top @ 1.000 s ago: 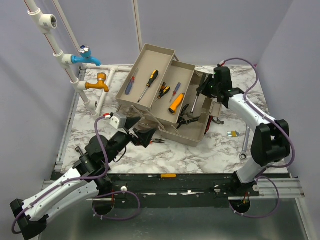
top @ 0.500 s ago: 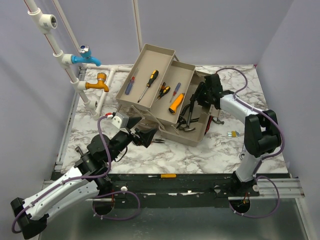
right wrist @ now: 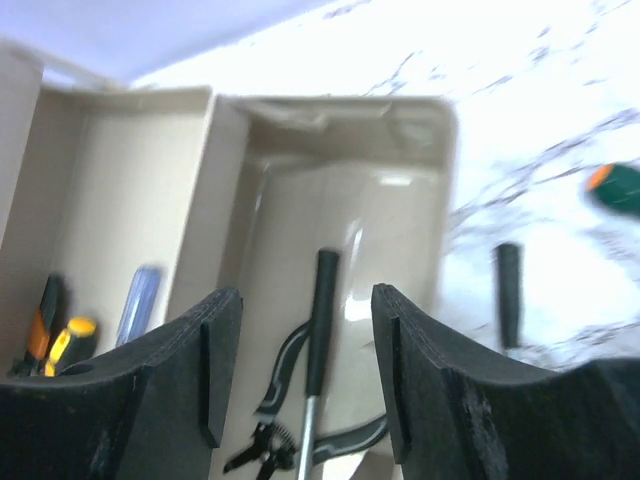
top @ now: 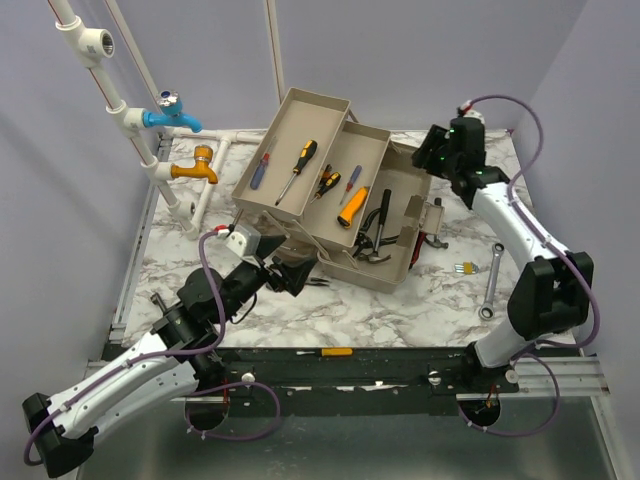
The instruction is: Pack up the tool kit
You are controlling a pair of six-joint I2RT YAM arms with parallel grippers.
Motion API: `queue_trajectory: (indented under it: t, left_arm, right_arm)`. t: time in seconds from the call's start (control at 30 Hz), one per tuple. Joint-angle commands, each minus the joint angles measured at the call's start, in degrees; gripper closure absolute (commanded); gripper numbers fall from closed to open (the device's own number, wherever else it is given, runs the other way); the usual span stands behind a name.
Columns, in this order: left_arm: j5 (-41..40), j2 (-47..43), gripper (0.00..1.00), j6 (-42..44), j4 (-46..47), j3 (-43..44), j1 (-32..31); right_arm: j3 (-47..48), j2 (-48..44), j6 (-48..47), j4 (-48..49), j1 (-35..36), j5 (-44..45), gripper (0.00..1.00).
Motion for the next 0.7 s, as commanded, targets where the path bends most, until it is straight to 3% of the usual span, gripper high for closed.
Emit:
queue_trajectory:
  t: [0.0, 0.1, 0.17, 0.5, 0.57, 0.67]
  left_arm:
    - [6.47, 2.92, 0.01, -3.67, 0.07, 1.4, -0.33]
    - [7.68, 4.68, 0.01, -4.48, -0.17, 2.04, -0.33]
    - [7.69, 4.85, 0.01, -4.57, -0.24, 2.24, -0.34]
    - [10.72, 5.16, 0.01, -8.01, -4.24, 7.1, -0.33]
    - [11.35, 5.68, 0.01, -8.38, -5.85, 8.47, -0.34]
    - [11.12, 6.69, 0.01, -8.2, -7.96, 10.32, -0.32]
  right_arm:
    - [-1.98, -2.21, -3.0, 5.05, -9.42, -4.98, 0.36]
    - [-0.56, 0.0, -3.7, 3.96, -12.96, -2.66, 0.23]
    - [0.55, 1.85, -5.18, 3.23, -15.29, -1.32, 0.19]
    - [12.38, 16.95, -19.76, -7.45, -18.16, -1.17, 0.19]
    - [14.79, 19.44, -21.05, -8.03, -18.12, 0.86, 0.01]
    - [17.99, 22.78, -24.45, -9.54, -18.25, 0.59, 0.0]
